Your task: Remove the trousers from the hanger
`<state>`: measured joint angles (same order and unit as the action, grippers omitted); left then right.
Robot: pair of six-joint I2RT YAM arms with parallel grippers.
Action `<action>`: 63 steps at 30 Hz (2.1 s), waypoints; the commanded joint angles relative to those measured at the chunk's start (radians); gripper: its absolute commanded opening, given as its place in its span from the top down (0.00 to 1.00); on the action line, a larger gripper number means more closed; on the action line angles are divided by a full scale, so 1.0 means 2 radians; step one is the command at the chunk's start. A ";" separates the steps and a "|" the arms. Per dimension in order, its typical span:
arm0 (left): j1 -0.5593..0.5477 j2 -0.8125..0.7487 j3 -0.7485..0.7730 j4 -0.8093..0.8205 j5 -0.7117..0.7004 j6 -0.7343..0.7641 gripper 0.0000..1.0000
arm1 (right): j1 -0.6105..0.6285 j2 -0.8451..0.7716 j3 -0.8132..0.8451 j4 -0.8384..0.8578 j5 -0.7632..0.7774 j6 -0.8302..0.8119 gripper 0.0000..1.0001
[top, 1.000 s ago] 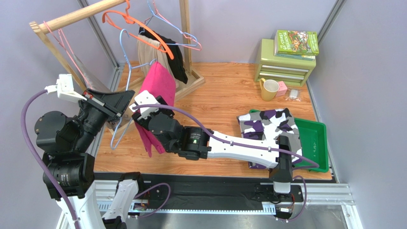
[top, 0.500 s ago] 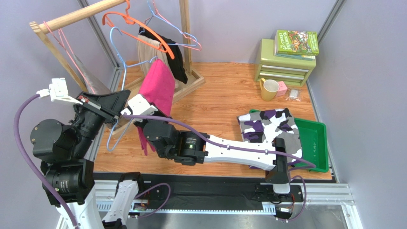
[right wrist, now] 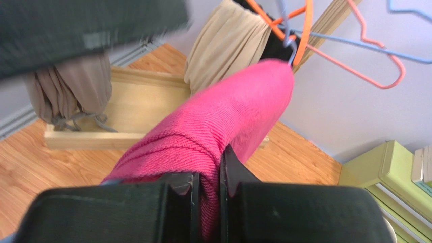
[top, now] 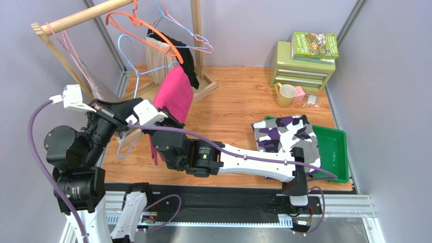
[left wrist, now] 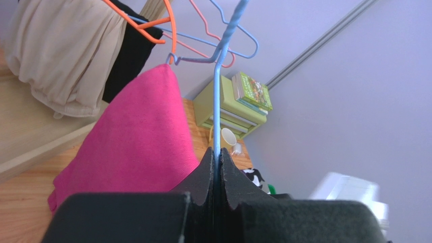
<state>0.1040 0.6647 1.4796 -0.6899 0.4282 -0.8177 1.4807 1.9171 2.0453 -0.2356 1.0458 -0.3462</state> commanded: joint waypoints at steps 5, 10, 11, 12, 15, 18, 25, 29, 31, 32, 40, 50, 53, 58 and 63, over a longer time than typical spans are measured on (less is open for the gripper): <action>-0.002 -0.006 -0.030 0.021 0.008 0.031 1.00 | 0.035 -0.034 0.106 0.096 0.004 -0.066 1.00; -0.002 -0.008 -0.028 0.014 0.000 0.036 1.00 | 0.047 -0.045 0.104 0.113 0.012 -0.094 1.00; -0.001 -0.007 -0.027 0.014 -0.003 0.037 1.00 | 0.048 -0.051 0.101 0.113 0.016 -0.103 1.00; -0.002 -0.008 -0.027 0.012 -0.002 0.038 1.00 | 0.051 -0.056 0.098 0.137 0.018 -0.109 1.00; -0.002 -0.007 -0.032 0.010 -0.003 0.040 1.00 | 0.053 -0.070 0.094 0.148 0.022 -0.121 1.00; -0.002 -0.006 -0.036 0.008 -0.004 0.042 1.00 | 0.053 -0.089 0.095 0.156 0.018 -0.127 1.00; -0.002 -0.006 -0.043 0.002 -0.005 0.048 1.00 | 0.053 -0.134 0.110 0.164 -0.015 -0.118 1.00; -0.002 -0.006 -0.045 0.000 -0.006 0.048 1.00 | 0.053 -0.150 0.124 0.169 -0.032 -0.121 1.00; -0.001 -0.008 -0.043 -0.002 -0.007 0.050 1.00 | 0.053 -0.155 0.133 0.174 -0.037 -0.124 1.00; -0.002 -0.007 -0.043 -0.003 -0.007 0.051 1.00 | 0.054 -0.158 0.134 0.176 -0.039 -0.126 1.00; -0.002 -0.009 -0.041 -0.019 -0.028 0.064 1.00 | 0.053 -0.205 0.114 0.184 -0.073 -0.086 1.00; -0.002 -0.010 -0.040 -0.029 -0.042 0.074 1.00 | 0.053 -0.288 0.065 0.159 -0.126 0.006 1.00; -0.002 -0.009 -0.033 -0.032 -0.044 0.078 1.00 | 0.054 -0.313 0.032 0.161 -0.114 0.003 1.00; -0.002 -0.010 -0.023 -0.041 -0.055 0.086 1.00 | 0.053 -0.359 -0.071 0.184 -0.063 -0.025 1.00; -0.002 -0.009 -0.011 -0.045 -0.053 0.086 1.00 | 0.044 -0.389 -0.158 0.201 -0.001 -0.068 1.00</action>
<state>0.0994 0.6479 1.4067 -0.7975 0.3313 -0.6689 1.5852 1.1591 1.8198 0.0410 0.9779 -0.4221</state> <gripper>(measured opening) 0.007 0.084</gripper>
